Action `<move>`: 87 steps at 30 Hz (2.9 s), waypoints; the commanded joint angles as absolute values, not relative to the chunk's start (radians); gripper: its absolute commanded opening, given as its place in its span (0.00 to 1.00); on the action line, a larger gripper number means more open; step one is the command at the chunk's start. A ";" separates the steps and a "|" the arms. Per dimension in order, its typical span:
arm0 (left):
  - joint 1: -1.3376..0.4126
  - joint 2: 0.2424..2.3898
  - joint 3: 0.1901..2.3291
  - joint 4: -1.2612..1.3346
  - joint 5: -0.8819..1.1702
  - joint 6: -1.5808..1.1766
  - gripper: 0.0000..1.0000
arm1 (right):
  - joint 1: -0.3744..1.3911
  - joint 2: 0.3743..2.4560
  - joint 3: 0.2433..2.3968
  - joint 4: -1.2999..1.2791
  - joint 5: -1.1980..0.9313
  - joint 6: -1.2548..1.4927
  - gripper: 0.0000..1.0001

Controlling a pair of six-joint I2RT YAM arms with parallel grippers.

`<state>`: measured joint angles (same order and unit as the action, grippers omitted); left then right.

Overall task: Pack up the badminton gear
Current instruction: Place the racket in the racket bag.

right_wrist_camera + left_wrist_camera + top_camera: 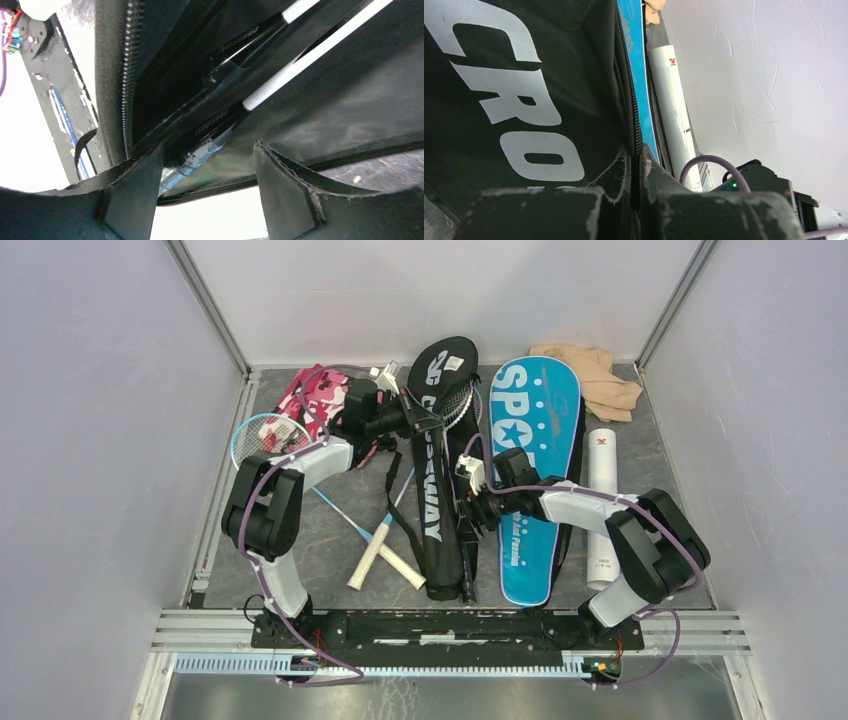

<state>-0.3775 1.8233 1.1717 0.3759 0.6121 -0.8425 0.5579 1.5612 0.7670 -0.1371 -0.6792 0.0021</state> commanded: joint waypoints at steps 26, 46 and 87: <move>-0.413 1.843 1.158 0.476 0.607 -0.819 0.02 | 0.557 1.686 0.932 -0.122 -0.799 0.139 0.06; -0.434 1.864 1.117 0.544 0.628 -0.976 0.02 | 0.492 1.783 1.022 0.054 -0.786 0.331 0.00; -0.374 1.836 1.247 0.569 0.709 -0.978 0.02 | 0.287 1.669 1.164 -0.188 -0.443 -0.053 0.82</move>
<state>-0.3721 1.9038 1.2072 0.4587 0.6647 -0.9680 0.2897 1.6272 1.1252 -0.2157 -0.4988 -0.0322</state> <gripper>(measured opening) 0.057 0.812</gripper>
